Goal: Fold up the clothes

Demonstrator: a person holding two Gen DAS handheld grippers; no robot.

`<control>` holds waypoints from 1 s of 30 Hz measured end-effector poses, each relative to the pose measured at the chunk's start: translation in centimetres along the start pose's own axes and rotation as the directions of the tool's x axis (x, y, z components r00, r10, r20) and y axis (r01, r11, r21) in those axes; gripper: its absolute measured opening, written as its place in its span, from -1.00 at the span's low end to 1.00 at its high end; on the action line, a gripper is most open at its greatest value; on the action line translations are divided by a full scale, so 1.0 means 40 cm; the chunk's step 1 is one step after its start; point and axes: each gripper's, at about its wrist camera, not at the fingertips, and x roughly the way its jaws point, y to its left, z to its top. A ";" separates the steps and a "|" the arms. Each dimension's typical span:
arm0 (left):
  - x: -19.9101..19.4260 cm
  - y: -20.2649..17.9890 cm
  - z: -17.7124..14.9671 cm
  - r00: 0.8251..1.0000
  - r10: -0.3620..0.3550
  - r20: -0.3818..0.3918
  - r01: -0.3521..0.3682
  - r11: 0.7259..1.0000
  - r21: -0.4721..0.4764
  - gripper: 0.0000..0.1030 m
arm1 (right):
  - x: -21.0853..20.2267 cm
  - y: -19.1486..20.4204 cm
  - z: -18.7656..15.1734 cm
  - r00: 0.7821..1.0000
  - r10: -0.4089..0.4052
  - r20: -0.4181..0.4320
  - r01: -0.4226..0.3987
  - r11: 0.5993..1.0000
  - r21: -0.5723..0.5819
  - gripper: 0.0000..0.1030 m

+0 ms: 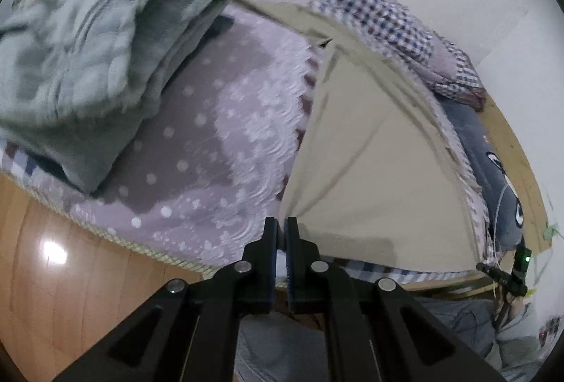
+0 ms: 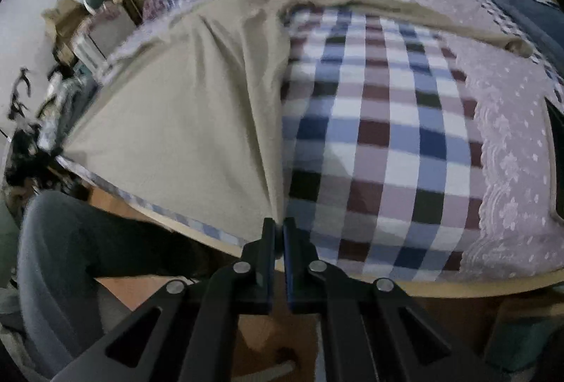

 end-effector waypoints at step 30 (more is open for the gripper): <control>0.057 0.034 -0.013 1.000 0.007 -0.016 -0.008 0.999 -0.041 -0.93 | 0.155 -0.156 0.509 0.951 0.162 0.262 -0.268 0.856 0.442 -0.03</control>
